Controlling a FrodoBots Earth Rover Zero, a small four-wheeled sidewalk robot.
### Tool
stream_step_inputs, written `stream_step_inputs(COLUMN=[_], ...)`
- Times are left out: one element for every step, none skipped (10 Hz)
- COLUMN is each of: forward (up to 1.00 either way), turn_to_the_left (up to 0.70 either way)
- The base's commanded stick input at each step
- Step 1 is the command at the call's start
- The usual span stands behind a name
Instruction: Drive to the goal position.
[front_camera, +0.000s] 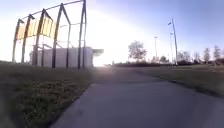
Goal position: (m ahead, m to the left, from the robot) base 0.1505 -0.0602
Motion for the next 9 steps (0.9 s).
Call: stream_step_inputs(forward=[0.70,0.70,0.70,0.70,0.70,0.70,0.70,0.70,0.70], turn_to_the_left=[0.00,0.00,0.00,0.00,0.00,0.00,0.00,0.00,0.00])
